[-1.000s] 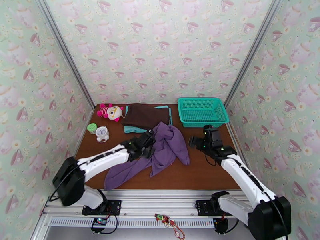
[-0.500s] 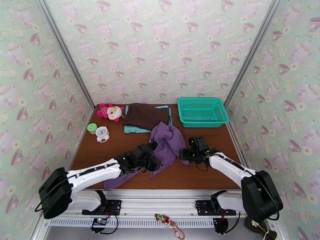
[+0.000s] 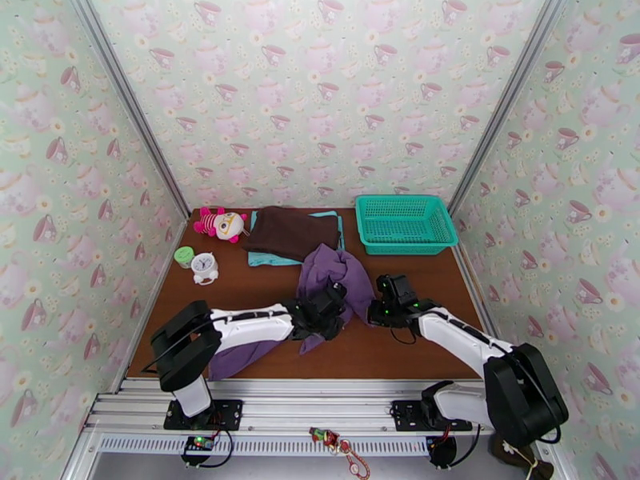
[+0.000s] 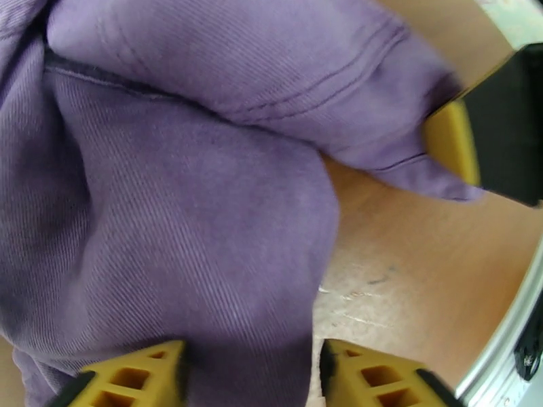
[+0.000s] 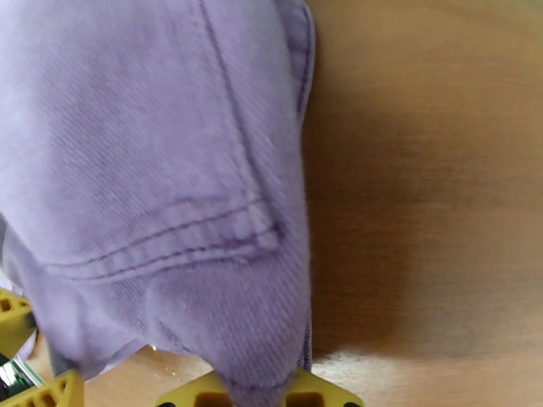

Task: Fold and stack the trousers

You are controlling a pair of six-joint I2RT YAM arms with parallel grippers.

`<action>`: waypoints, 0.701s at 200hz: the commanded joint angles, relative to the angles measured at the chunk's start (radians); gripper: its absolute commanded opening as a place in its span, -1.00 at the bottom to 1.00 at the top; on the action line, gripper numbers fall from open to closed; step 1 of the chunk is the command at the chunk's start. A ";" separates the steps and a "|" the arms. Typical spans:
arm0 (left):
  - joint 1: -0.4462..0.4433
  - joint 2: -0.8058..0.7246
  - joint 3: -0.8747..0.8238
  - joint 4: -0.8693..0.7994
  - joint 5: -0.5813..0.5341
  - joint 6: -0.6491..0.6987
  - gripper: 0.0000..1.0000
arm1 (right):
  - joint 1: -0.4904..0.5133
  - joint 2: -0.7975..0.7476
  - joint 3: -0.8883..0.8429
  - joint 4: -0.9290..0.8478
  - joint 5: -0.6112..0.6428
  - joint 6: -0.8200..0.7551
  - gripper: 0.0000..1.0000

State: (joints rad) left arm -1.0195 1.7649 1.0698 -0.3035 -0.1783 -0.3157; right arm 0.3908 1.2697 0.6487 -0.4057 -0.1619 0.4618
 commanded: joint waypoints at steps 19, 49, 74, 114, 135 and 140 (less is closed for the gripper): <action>-0.008 -0.052 -0.024 -0.066 -0.149 -0.047 -1.00 | 0.003 -0.088 0.152 -0.126 0.043 -0.077 -1.00; -0.008 -0.248 -0.124 -0.092 -0.255 -0.062 -1.00 | -0.004 -0.163 0.294 -0.260 0.122 -0.134 -1.00; -0.004 -0.430 -0.165 -0.164 -0.328 -0.065 -1.00 | -0.040 -0.202 0.424 -0.366 0.209 -0.171 -1.00; 0.006 -0.663 -0.199 -0.249 -0.344 -0.047 -1.00 | -0.095 -0.243 0.613 -0.488 0.323 -0.206 -1.00; 0.013 -0.735 -0.236 -0.229 -0.327 -0.040 -1.00 | -0.107 -0.245 0.689 -0.520 0.385 -0.230 -0.99; 0.019 -0.742 -0.246 -0.221 -0.324 -0.040 -1.00 | -0.113 -0.241 0.709 -0.533 0.404 -0.234 -0.99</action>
State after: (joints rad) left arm -1.0153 1.0664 0.8700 -0.5007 -0.4835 -0.3660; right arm 0.2947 1.0389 1.2613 -0.8543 0.1184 0.2745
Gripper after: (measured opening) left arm 0.063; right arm 0.074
